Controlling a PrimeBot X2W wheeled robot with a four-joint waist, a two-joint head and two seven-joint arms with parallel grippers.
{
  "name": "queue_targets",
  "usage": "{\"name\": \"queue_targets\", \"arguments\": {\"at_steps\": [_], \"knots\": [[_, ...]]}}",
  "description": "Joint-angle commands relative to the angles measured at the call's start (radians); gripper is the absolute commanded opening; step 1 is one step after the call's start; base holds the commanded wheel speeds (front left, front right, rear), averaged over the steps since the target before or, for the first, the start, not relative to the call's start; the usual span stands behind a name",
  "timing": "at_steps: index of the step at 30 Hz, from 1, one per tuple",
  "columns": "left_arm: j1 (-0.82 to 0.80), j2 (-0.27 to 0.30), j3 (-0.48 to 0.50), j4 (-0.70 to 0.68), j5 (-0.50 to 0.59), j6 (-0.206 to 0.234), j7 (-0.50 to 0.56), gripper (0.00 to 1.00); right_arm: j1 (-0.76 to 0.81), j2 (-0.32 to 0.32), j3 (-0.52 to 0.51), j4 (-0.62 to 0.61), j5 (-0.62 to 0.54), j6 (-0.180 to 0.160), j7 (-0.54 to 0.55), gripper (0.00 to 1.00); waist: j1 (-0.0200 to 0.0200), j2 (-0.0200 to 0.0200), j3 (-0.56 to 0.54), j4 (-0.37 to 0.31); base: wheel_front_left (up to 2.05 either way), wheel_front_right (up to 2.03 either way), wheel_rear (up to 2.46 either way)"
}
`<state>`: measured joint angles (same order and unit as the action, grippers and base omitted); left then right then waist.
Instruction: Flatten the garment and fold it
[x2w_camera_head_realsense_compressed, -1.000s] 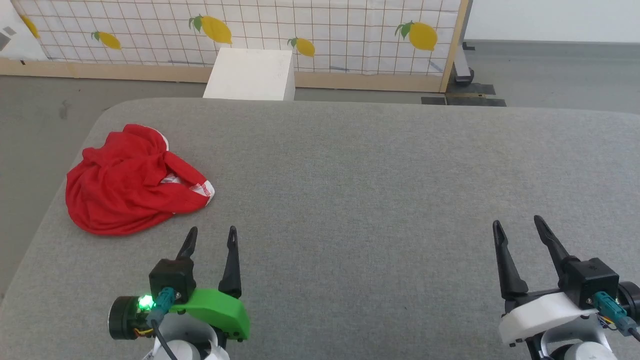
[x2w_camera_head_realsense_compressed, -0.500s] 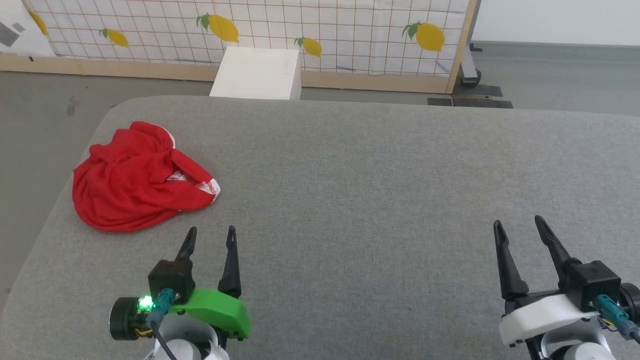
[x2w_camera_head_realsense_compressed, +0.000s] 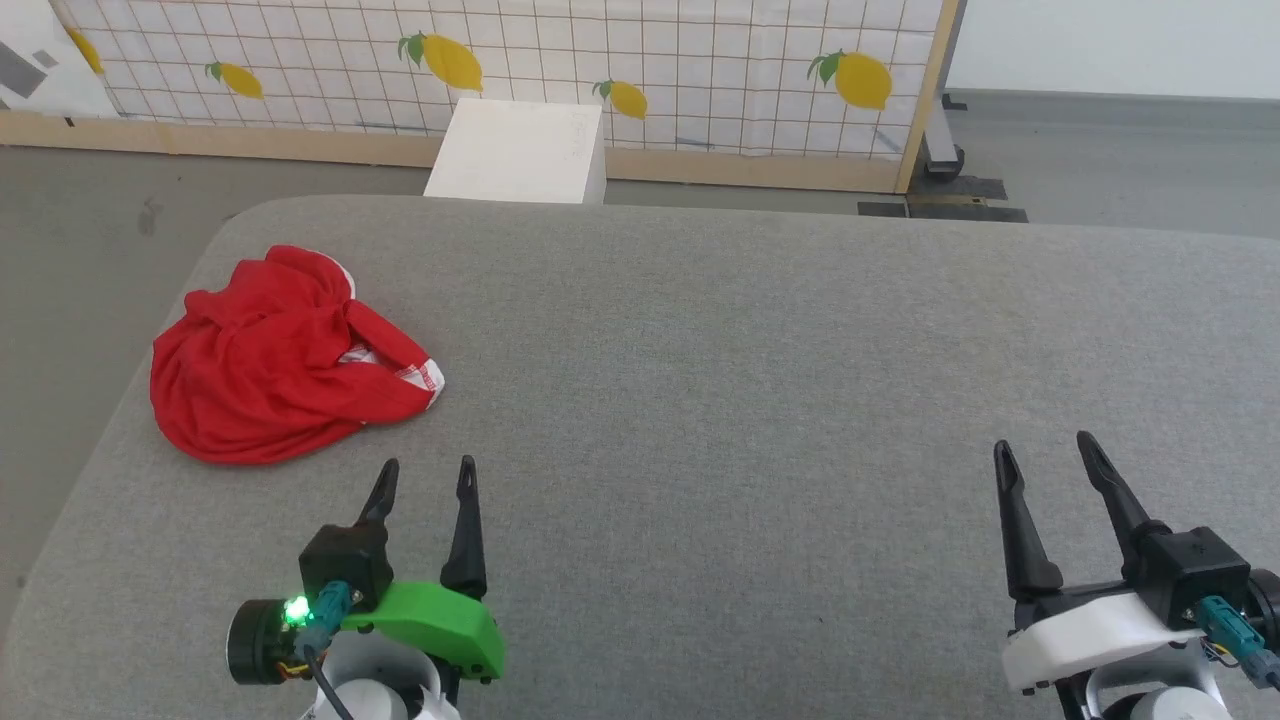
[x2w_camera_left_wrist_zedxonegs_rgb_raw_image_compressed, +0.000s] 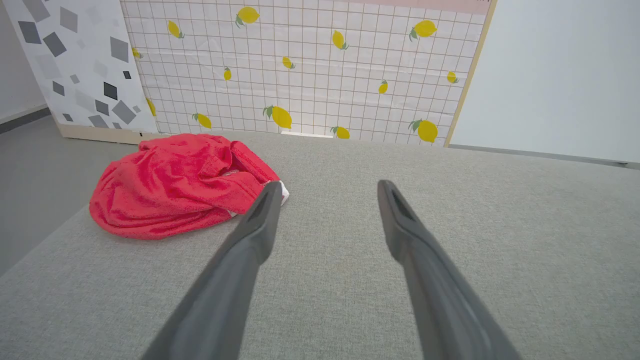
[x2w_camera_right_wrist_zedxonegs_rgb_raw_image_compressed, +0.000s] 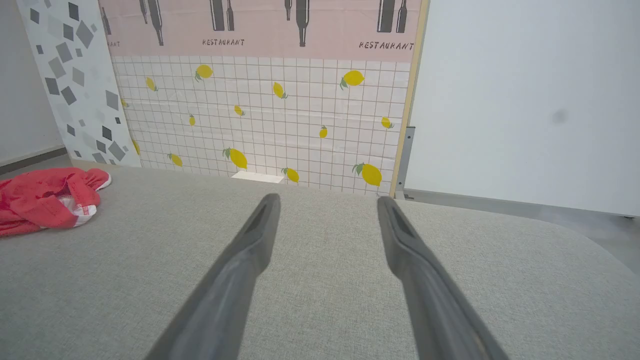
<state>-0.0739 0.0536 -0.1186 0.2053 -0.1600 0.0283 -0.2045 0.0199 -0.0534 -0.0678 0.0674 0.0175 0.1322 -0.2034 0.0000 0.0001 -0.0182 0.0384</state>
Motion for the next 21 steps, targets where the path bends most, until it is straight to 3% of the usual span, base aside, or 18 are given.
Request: {"name": "queue_targets", "arguments": {"at_steps": [1,21], "knots": [[-0.019,0.001,-0.004,0.007,-0.009,0.004,-0.010,1.00,0.004,0.003,-0.004,0.005,0.004,-0.001,-0.011,1.00,0.0000,-0.0001,0.000,0.001,0.00,0.00,0.00],[-0.039,0.000,-0.018,0.048,-0.033,0.010,-0.051,1.00,0.003,0.003,-0.019,0.016,0.007,-0.001,-0.052,1.00,0.0000,-0.0001,0.004,0.012,0.00,0.00,0.00]]}}
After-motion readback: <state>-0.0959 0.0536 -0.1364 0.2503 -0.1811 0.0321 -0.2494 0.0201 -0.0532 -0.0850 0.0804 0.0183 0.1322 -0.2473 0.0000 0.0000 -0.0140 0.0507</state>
